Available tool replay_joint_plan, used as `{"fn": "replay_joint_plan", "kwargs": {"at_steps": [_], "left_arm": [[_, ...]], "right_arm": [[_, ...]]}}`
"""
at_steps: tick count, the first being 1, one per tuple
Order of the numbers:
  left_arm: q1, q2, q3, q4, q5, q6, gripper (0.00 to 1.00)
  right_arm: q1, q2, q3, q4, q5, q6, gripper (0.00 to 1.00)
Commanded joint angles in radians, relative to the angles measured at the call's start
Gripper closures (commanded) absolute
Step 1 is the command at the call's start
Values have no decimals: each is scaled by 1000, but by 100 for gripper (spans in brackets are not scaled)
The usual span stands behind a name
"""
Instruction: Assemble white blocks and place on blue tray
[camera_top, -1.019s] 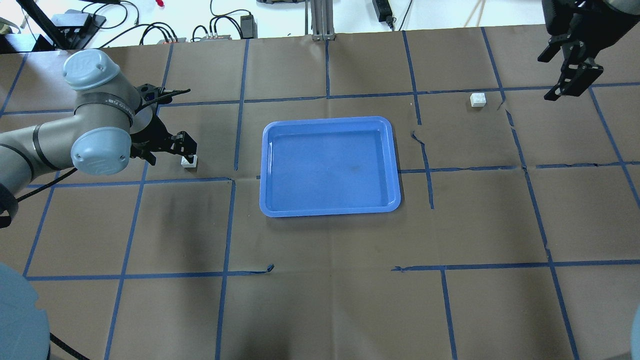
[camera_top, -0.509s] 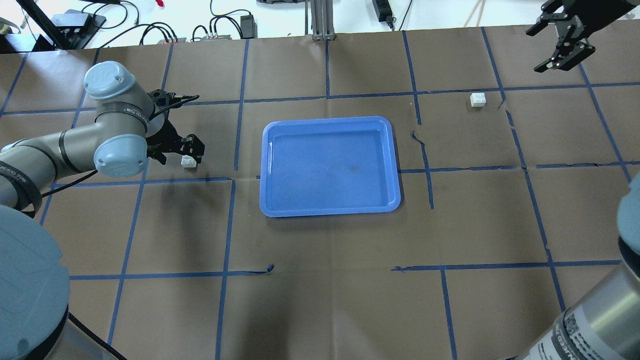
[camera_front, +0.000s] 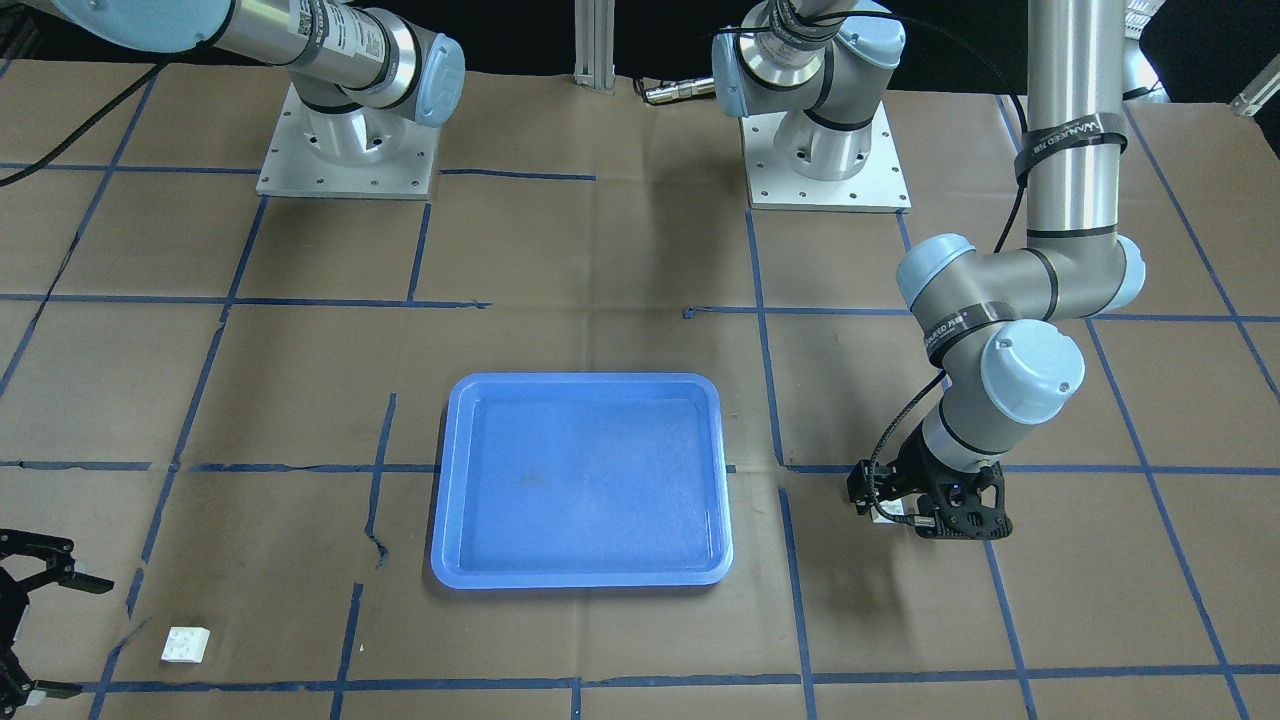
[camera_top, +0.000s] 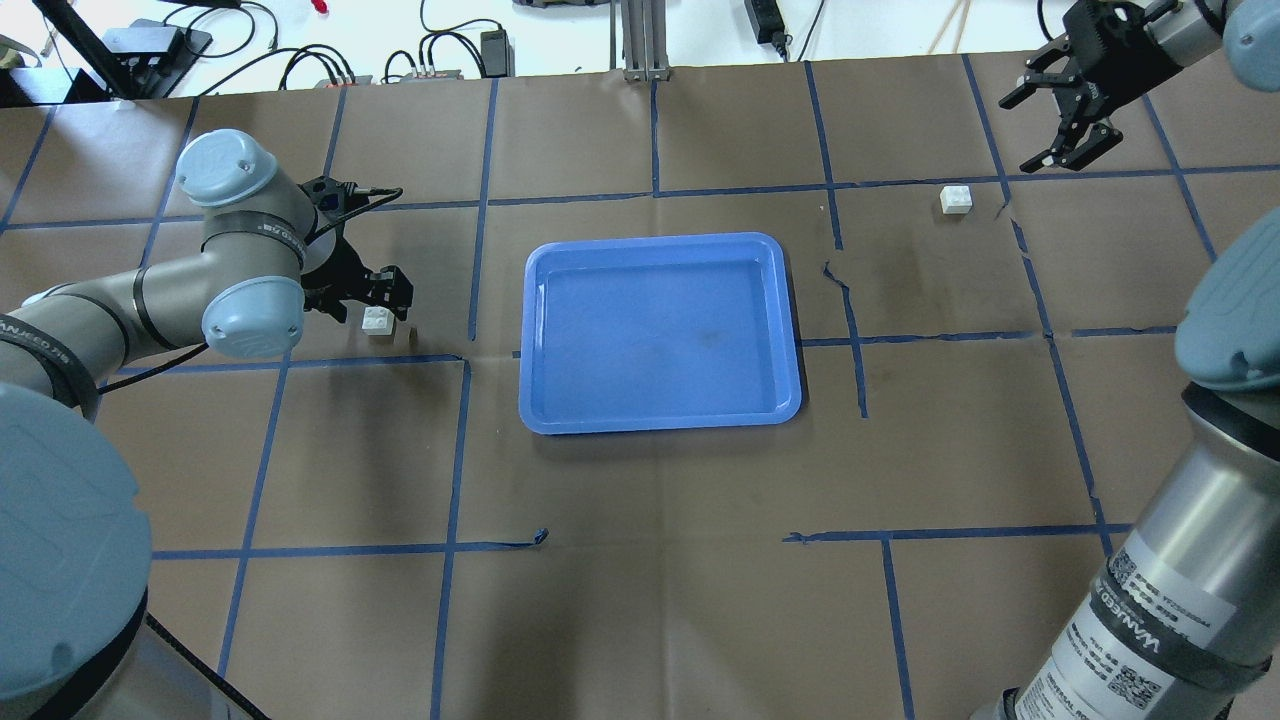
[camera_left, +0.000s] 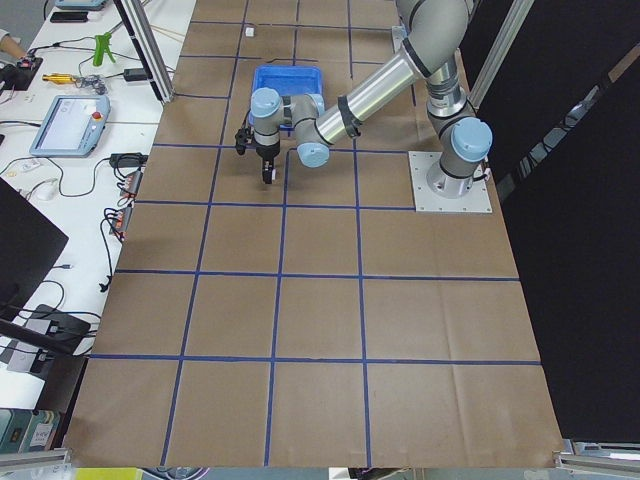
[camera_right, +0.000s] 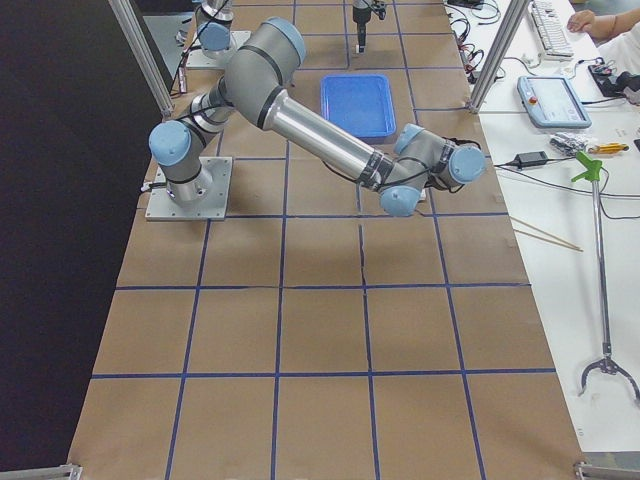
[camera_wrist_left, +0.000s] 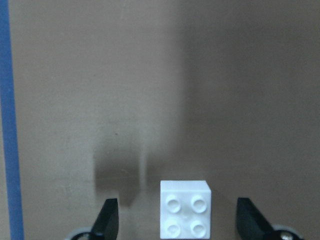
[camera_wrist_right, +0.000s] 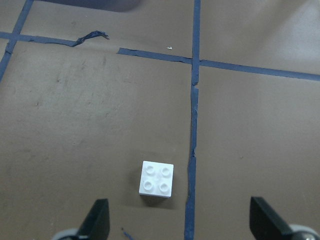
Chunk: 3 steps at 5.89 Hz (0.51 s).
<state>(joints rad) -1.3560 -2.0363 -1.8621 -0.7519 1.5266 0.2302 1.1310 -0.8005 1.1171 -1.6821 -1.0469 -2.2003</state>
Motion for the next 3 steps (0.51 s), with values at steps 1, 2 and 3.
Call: {"fn": "replay_joint_plan", "kwargs": {"at_steps": [1,2,3], "left_arm": [[0,-1,-5,0,-14,9,70],[0,1,0,0,-13,26,86],[0,14,7,0,-11,62,90]], "right_arm": [[0,65,1,31,48,-16,0],[0,87,12,27,91,-18,0],[0,98,15,25,93,-15,0]]}}
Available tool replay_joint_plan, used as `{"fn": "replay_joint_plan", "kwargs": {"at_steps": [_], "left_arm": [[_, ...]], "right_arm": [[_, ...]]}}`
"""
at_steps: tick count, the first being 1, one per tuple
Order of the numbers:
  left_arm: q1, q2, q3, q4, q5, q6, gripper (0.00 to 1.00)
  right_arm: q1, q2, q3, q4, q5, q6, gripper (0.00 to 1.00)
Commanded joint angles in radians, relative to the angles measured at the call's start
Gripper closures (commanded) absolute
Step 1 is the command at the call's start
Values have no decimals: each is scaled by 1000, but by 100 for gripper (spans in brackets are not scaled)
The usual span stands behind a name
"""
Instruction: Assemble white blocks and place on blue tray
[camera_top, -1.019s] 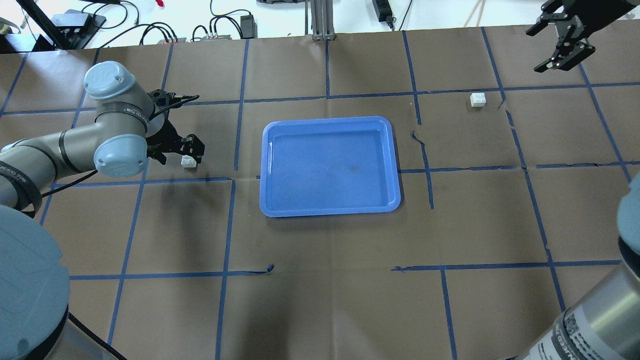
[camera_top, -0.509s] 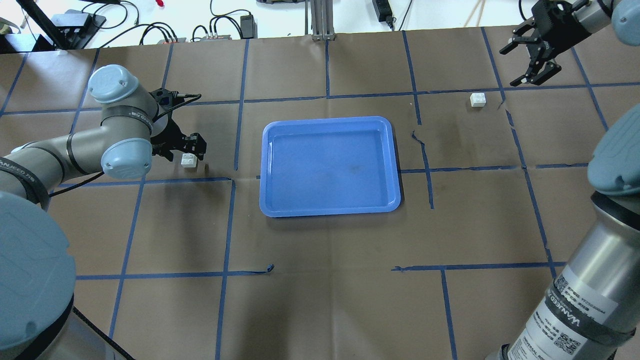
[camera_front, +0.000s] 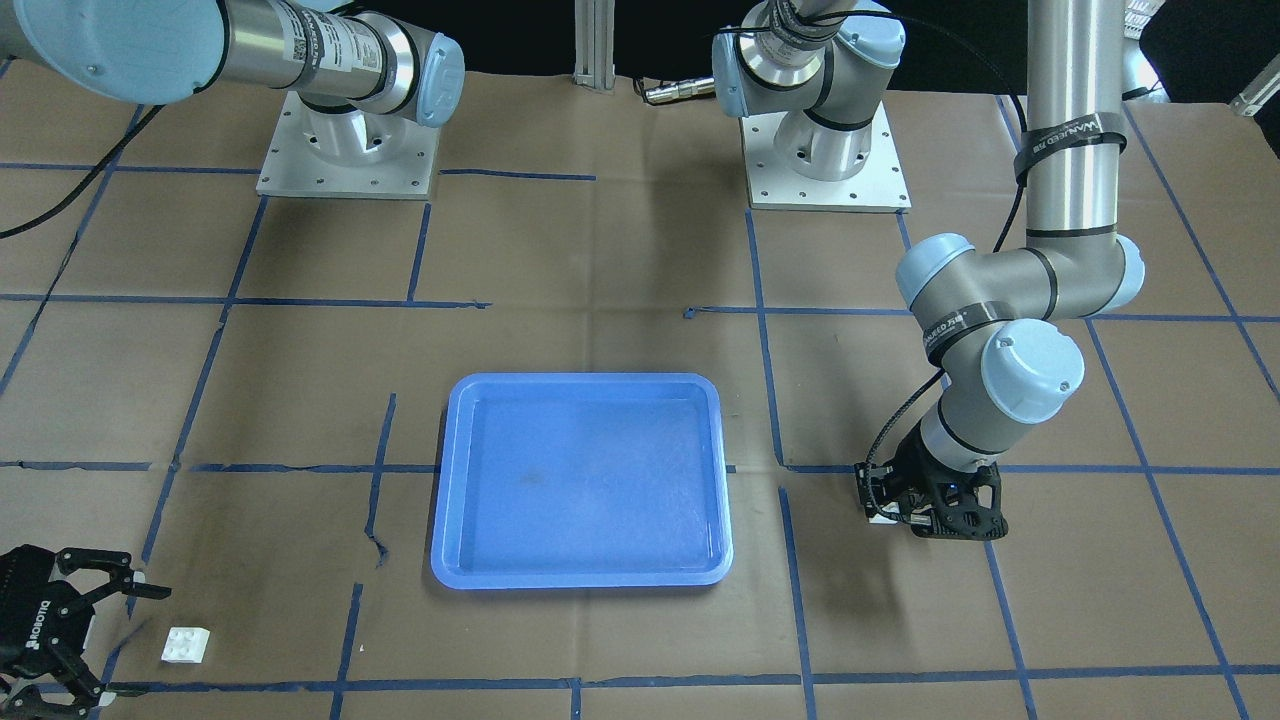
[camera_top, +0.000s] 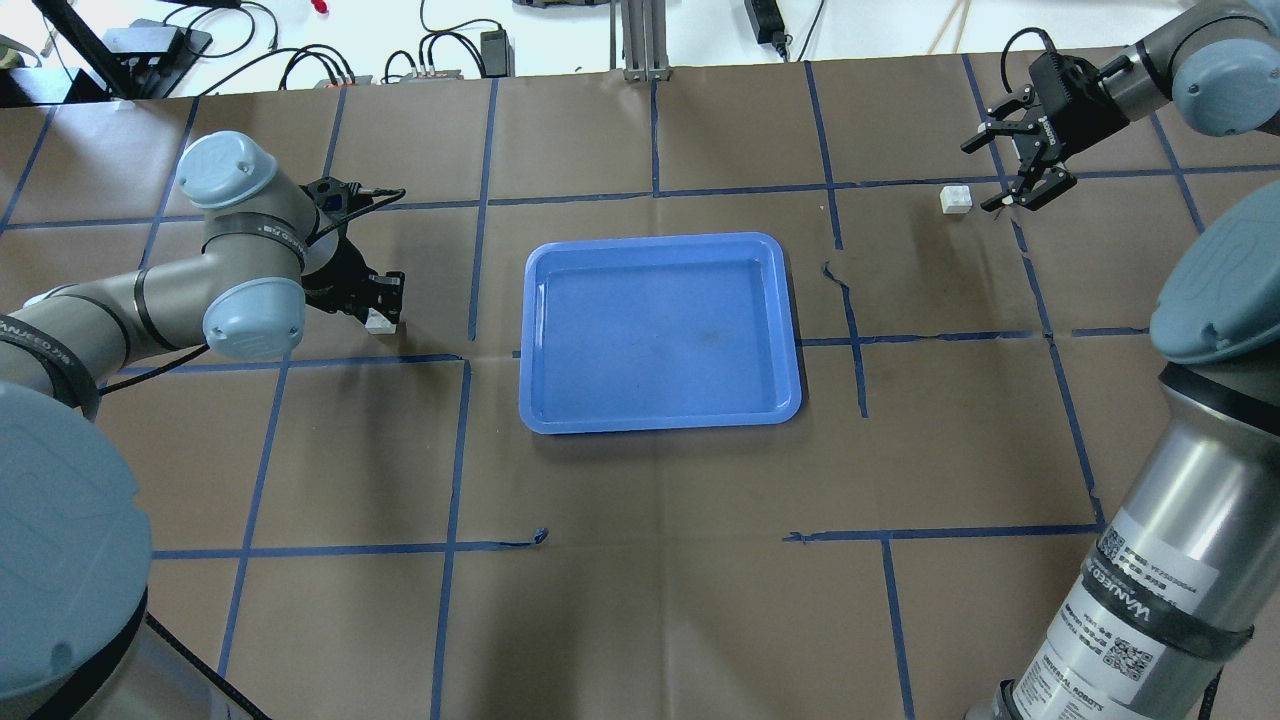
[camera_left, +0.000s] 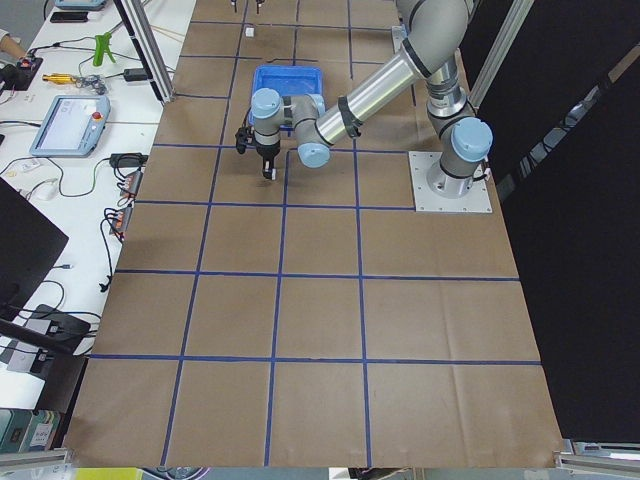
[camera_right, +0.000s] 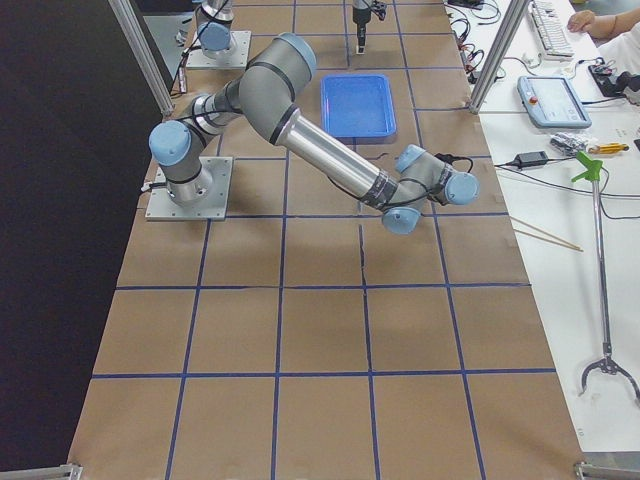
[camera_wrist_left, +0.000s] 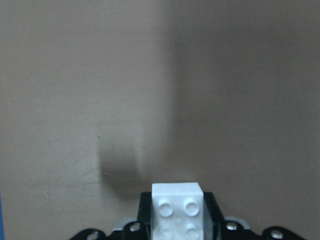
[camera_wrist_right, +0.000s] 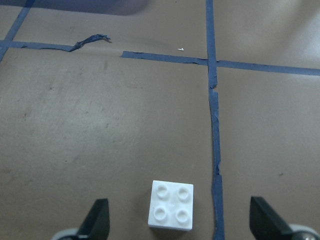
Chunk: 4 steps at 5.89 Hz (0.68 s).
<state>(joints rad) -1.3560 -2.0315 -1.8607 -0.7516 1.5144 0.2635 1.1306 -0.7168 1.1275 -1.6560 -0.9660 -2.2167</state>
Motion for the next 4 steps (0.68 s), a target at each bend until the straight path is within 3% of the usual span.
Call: {"fn": "replay_joint_plan", "kwargs": {"at_steps": [1,3,4], "left_arm": [[-2,31,9,1,0,139,90],[-58,74,56,-17,-5,384,90],[-151,76,72,-29,-3,490,90]], "right_arm": [[0,17,5,-4,15,2,0],[-2,25,18,-5,15,6,0],[-2,26,29,-4,13,9,0]]}}
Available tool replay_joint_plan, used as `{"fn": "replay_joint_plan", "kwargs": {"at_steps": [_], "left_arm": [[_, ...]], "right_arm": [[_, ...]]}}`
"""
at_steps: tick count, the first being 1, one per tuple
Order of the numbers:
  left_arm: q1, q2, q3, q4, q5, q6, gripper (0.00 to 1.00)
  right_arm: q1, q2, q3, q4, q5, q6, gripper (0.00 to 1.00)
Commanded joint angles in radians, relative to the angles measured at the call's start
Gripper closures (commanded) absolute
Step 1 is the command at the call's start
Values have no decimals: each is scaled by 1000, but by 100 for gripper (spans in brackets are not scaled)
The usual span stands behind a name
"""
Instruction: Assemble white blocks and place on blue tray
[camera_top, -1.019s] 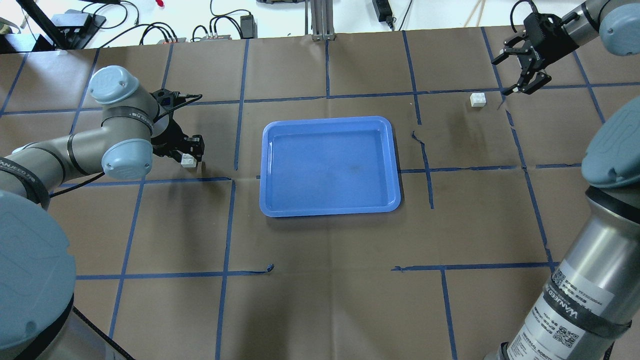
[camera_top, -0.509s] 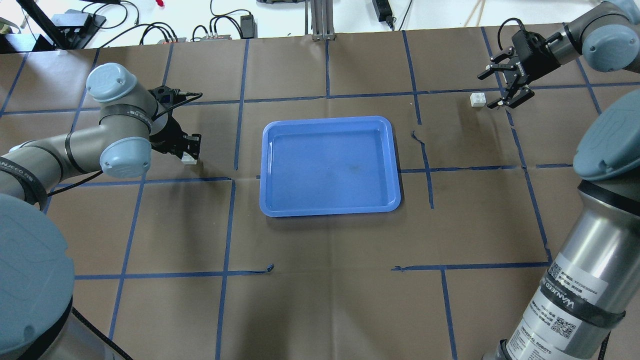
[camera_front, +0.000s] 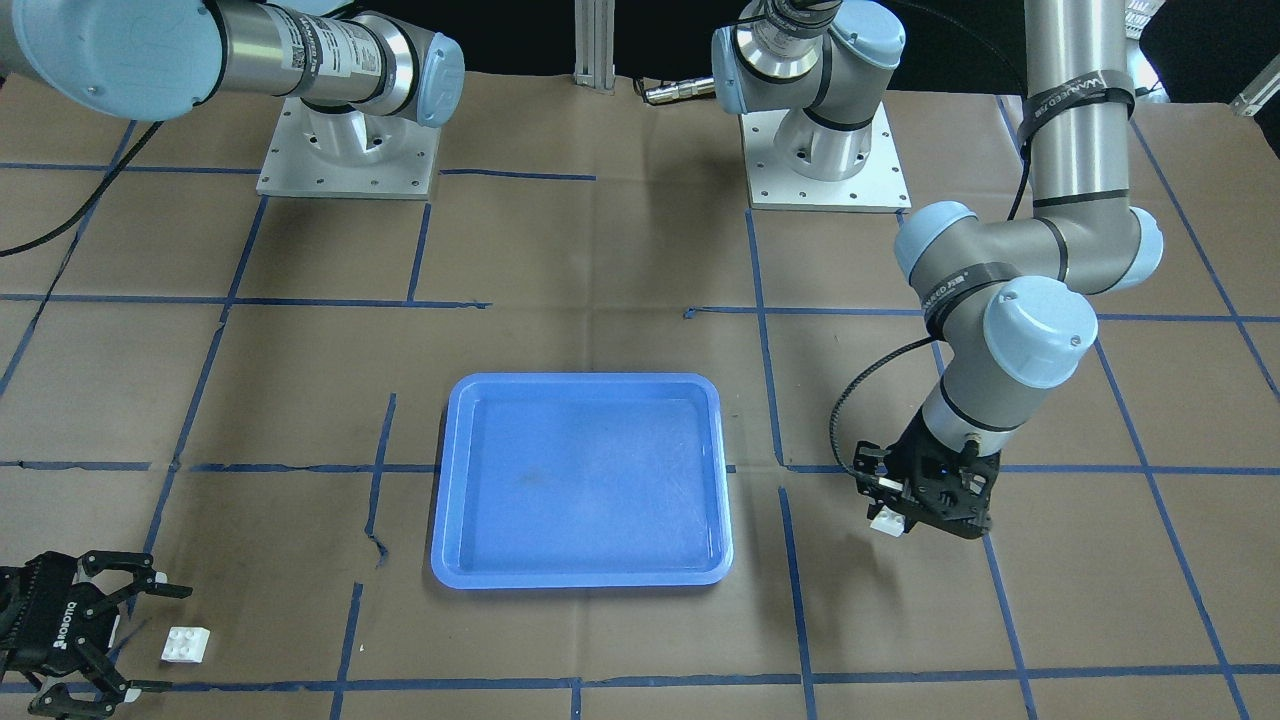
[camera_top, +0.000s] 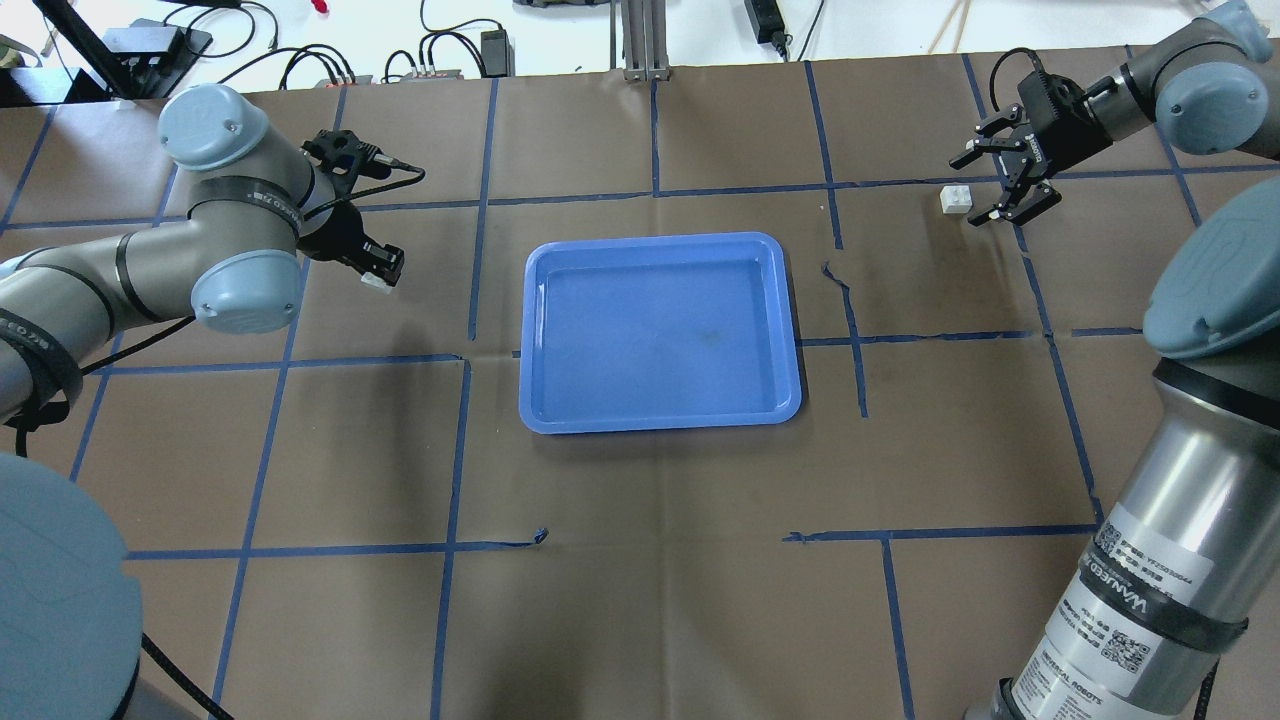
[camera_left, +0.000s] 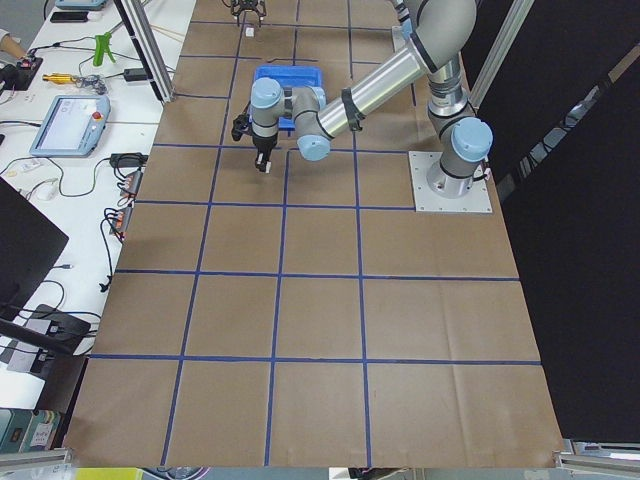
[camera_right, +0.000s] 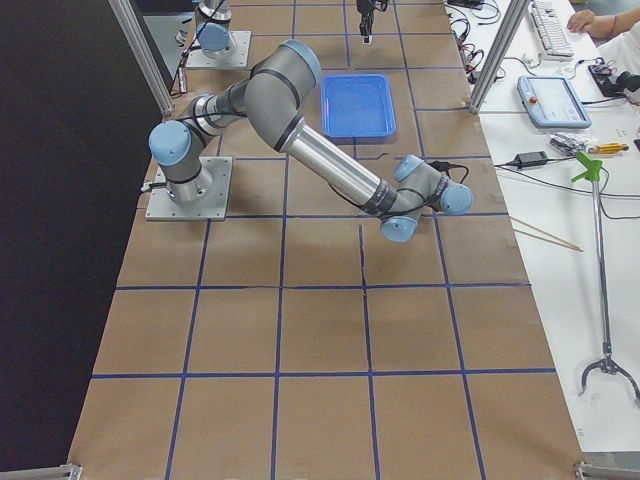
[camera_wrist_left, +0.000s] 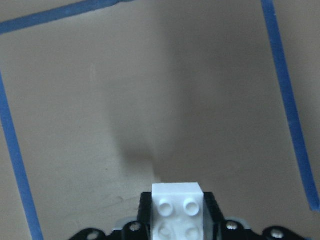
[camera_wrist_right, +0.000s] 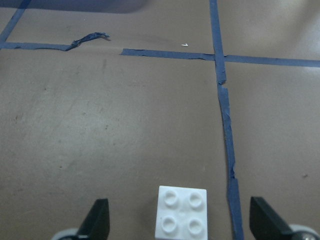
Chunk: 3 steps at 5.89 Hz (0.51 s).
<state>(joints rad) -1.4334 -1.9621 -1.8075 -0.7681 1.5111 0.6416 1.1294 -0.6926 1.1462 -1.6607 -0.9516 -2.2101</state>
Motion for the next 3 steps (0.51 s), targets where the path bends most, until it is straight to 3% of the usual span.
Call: {"fn": "replay_joint_plan", "kwargs": {"at_steps": [1,2,3], "left_arm": [[-164,3,23,-11,-2,210,90],[-249,-7,23,-10,-3,350,88],[-312,-17,23,-5,-5,433,88]], "right_arm": [[1,1,10,2,1,6,12],[0,1,10,1,2,4,31],[0,1,10,-2,2,4,32]]}}
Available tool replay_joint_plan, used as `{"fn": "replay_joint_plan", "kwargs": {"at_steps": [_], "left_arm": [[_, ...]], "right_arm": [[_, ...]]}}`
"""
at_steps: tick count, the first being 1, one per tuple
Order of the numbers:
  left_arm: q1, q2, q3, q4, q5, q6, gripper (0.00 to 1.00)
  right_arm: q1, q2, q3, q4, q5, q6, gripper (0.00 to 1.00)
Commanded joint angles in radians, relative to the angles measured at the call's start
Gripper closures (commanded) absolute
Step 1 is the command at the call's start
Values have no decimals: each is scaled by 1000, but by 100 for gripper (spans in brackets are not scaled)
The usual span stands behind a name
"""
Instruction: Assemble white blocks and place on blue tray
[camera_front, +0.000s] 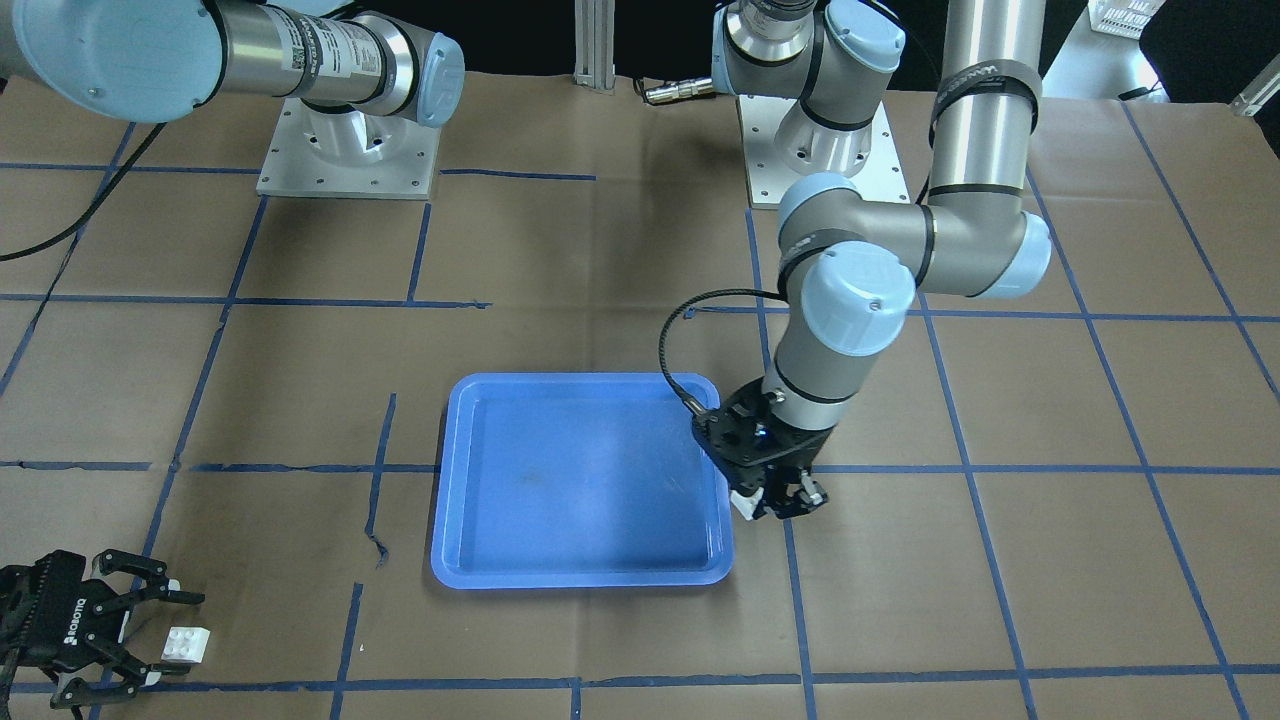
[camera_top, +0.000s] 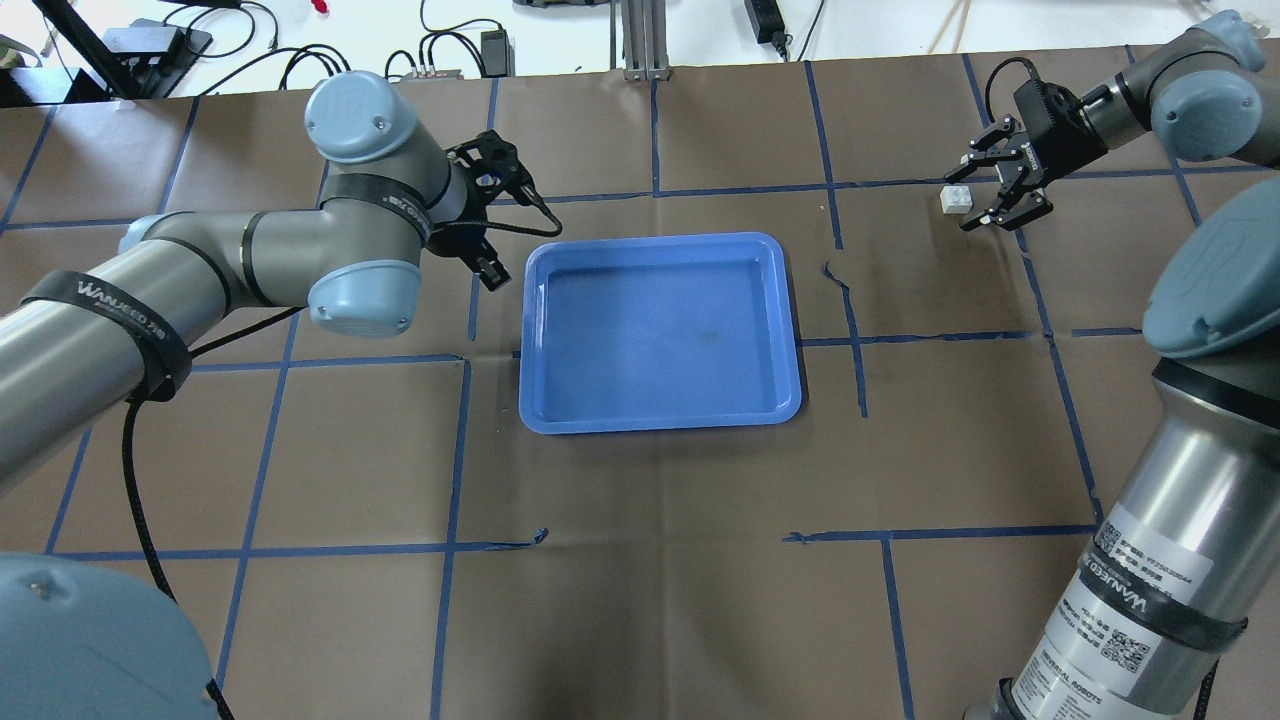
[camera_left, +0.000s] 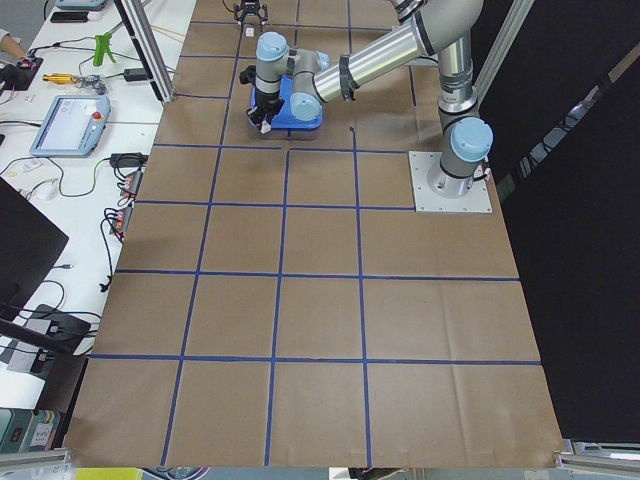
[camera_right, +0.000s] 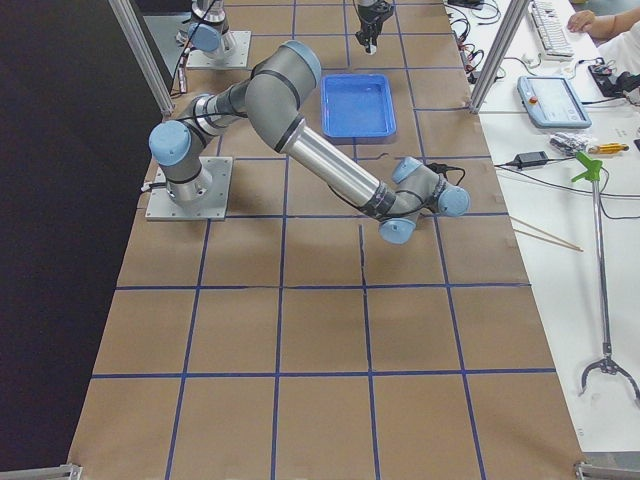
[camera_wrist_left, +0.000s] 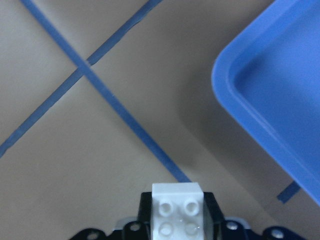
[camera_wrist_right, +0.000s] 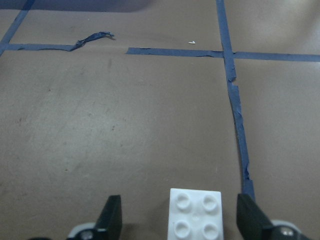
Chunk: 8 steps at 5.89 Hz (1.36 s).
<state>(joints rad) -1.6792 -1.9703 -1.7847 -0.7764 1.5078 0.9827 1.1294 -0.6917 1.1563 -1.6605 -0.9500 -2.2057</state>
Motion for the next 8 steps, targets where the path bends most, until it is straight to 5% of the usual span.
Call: {"fn": "replay_joint_plan", "kwargs": {"at_steps": [1,3,6,8], "left_arm": [[-110,-30,1,8,-58,179,88],[-135,-82,1,55,-81,274,88],[-175,-114,1,34,-113,198,89],[-183,-154,2,25,-113,176,86]], "right_arm": [[-11,0,0,-2,0,0,33],[-16,1,0,-7,2,0,40],[-16,0,-6,-12,2,-2,70],[-16,-41,-7,10,72,24,70]]}}
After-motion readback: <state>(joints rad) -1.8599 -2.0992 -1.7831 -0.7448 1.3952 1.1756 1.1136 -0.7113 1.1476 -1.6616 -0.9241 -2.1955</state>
